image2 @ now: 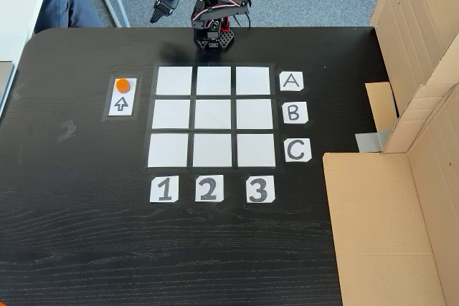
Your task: Pick up the round, orange token and place it in the grid on square A1.
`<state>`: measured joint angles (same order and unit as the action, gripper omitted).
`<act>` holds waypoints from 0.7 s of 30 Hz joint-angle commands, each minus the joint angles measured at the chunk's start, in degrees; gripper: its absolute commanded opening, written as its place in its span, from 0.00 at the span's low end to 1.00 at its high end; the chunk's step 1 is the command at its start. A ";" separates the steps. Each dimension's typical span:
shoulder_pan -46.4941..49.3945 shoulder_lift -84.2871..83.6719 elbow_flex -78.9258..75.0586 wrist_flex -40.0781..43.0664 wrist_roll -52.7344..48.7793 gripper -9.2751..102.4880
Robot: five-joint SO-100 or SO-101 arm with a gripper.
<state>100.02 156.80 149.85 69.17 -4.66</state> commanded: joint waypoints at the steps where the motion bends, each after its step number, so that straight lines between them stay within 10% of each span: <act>1: 2.11 -4.57 -6.68 2.55 -0.44 0.21; 21: -6.94 -36.12 -34.01 13.18 -0.44 0.23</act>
<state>94.39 122.78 119.79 82.09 -4.66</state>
